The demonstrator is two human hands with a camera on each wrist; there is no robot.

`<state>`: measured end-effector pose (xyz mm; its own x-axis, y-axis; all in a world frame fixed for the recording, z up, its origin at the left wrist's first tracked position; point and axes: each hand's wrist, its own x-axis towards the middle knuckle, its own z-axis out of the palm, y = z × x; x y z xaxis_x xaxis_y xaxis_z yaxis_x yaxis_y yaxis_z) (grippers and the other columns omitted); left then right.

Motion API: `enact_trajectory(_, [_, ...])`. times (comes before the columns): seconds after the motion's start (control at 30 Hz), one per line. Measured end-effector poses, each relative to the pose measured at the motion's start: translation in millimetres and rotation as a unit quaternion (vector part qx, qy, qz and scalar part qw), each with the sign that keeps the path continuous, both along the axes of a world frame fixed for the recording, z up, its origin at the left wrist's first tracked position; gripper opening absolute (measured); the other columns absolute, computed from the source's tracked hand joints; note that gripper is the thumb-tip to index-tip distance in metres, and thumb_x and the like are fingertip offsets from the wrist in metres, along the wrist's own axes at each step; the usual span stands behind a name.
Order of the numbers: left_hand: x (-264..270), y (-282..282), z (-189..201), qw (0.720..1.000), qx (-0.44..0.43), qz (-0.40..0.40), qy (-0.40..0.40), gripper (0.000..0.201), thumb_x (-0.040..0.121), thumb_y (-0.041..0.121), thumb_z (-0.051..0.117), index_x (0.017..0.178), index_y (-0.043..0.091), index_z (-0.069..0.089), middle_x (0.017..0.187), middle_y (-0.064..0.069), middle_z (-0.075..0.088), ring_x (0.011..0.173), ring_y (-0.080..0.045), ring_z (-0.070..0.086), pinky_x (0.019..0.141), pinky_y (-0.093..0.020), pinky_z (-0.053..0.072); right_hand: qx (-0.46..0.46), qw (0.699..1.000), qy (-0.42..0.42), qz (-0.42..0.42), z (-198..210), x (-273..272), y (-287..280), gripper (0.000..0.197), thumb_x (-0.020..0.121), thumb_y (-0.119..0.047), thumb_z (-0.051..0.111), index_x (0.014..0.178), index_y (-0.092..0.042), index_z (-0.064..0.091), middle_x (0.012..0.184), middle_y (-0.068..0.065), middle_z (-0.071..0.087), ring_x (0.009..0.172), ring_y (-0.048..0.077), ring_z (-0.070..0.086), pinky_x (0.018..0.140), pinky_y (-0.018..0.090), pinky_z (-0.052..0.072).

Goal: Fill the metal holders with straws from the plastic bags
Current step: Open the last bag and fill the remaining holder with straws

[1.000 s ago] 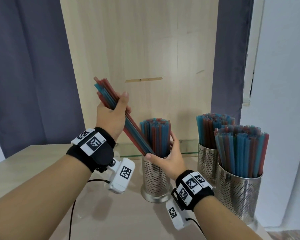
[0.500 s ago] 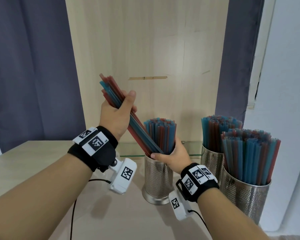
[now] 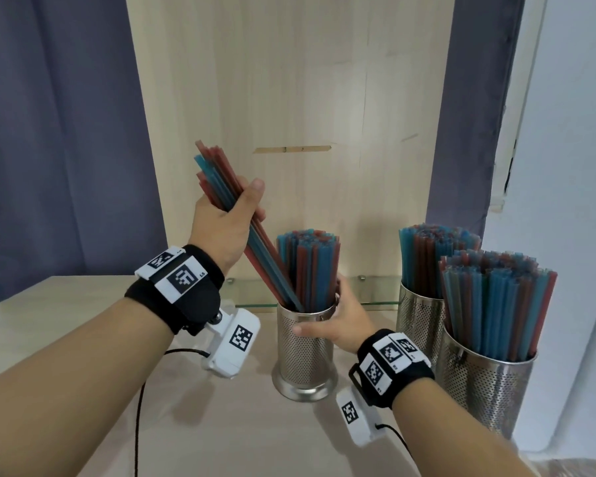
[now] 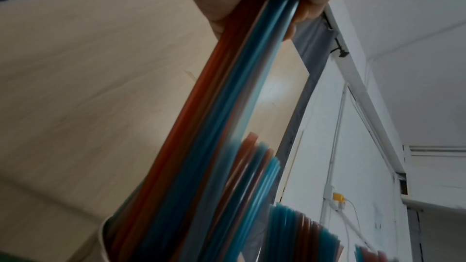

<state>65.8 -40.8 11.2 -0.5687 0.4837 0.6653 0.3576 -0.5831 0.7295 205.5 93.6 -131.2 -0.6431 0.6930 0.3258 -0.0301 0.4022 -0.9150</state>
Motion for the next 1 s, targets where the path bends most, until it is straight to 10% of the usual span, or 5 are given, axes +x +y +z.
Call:
enact_trajectory(0.13, [-1.8,0.1,-0.3,1.000,-0.001,0.020,-0.008,0.018,0.093,0.030,0.063,0.079,0.023,0.057,0.056,0.007,0.059,0.062,-0.012,0.059,0.071,-0.036,0.055,0.009,1.000,0.002,-0.003,3.2,-2.1,-0.9,0.094,0.058,-0.014,0.095,0.131,-0.027,0.037,0.116,-0.015,0.057,0.102,-0.009,0.056,0.074,0.004,0.047])
enact_trajectory(0.33, [-4.2,4.7,-3.6,1.000,-0.001,0.011,-0.012,0.018,0.094,0.030,0.063,0.078,0.024,0.056,0.056,0.007,0.059,0.064,-0.017,0.058,0.076,-0.044,0.054,0.000,0.999,0.018,-0.029,8.9,-12.5,8.3,0.112,0.038,-0.055,0.094,0.131,-0.020,0.042,0.118,-0.004,0.062,0.110,0.010,0.062,0.090,0.030,0.057])
enact_trajectory(0.87, [-4.2,13.8,-5.1,0.999,0.008,0.029,-0.018,0.020,0.093,0.031,0.064,0.077,0.021,0.055,0.054,0.007,0.058,0.057,-0.010,0.057,0.063,-0.031,0.054,-0.007,0.999,-0.042,0.032,20.4,-11.6,22.9,0.114,0.043,-0.051,0.096,0.137,-0.019,0.041,0.125,-0.002,0.064,0.116,0.013,0.062,0.101,0.037,0.053])
enact_trajectory(1.0, [1.1,18.0,-10.0,0.999,0.007,0.034,-0.020,0.023,0.093,0.031,0.064,0.074,0.022,0.055,0.055,0.007,0.057,0.057,-0.010,0.057,0.062,-0.028,0.054,-0.008,0.998,0.061,-0.032,19.8,-22.4,4.3,0.112,0.048,-0.030,0.100,0.136,-0.016,0.033,0.123,-0.002,0.059,0.112,0.009,0.062,0.092,0.025,0.055])
